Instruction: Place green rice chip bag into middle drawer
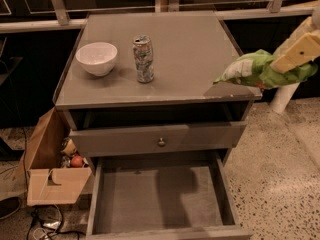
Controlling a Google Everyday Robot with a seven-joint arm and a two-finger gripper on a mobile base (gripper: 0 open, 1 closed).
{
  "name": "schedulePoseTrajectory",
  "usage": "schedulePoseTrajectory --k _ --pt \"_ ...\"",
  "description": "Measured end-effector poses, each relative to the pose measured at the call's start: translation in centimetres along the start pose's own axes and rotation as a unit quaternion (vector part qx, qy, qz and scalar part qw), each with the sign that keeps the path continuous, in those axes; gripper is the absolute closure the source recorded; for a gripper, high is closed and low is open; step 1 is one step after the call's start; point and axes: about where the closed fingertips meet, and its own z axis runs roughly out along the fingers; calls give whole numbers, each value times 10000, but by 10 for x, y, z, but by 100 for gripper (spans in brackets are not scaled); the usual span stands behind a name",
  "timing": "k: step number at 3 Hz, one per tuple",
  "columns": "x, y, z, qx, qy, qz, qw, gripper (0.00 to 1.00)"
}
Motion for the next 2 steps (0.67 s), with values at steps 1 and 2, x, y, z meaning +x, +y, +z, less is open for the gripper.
schedulePoseTrajectory --k 1,2 --pt "18 22 -8 -117 -21 107 9999 100" --pt "34 42 0 -299 -10 127 9995 100"
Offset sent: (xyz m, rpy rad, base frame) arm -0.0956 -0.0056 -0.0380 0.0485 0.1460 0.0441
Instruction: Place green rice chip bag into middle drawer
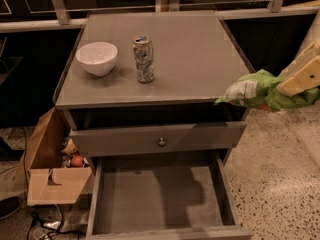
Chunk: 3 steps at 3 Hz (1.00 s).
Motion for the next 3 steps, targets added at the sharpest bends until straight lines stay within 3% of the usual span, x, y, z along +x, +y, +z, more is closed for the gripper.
schedulePoseTrajectory --k 1,2,3 --pt "1 -6 5 63 -96 -61 9999 100" --pt "29 9 26 -112 -57 57 9999 100" --pt "61 29 48 -455 62 152 9988 100"
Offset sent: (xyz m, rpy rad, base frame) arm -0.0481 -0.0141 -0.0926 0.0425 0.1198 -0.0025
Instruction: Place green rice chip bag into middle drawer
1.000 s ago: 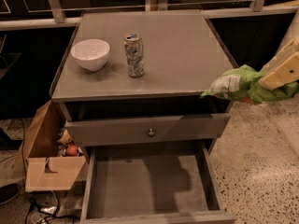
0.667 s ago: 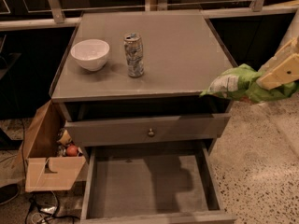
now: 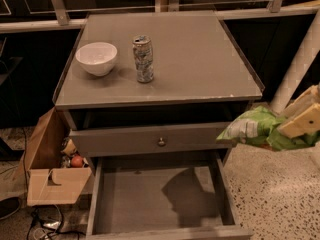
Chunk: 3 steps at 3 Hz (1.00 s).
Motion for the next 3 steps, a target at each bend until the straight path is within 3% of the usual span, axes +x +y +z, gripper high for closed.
schedulePoseTrajectory --k 1,2,3 --pt "20 20 23 -368 86 40 9993 100" --pt "21 14 33 -316 124 73 9994 100" --pt "12 27 62 -523 34 -4 9986 100"
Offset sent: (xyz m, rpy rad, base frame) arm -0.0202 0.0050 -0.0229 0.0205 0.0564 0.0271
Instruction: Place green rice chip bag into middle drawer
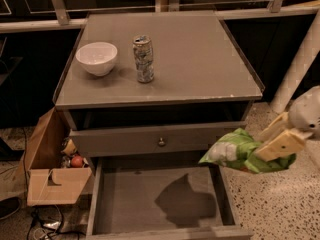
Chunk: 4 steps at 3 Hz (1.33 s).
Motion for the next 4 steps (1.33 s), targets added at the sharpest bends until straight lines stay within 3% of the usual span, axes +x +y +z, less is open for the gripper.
schedulePoseTrajectory --k 2,3,4 --pt "-8 31 61 -682 -164 -125 9975 100" --pt "-8 32 62 -697 -158 -123 9974 100" --pt "-4 31 88 -949 -180 -54 9953 100"
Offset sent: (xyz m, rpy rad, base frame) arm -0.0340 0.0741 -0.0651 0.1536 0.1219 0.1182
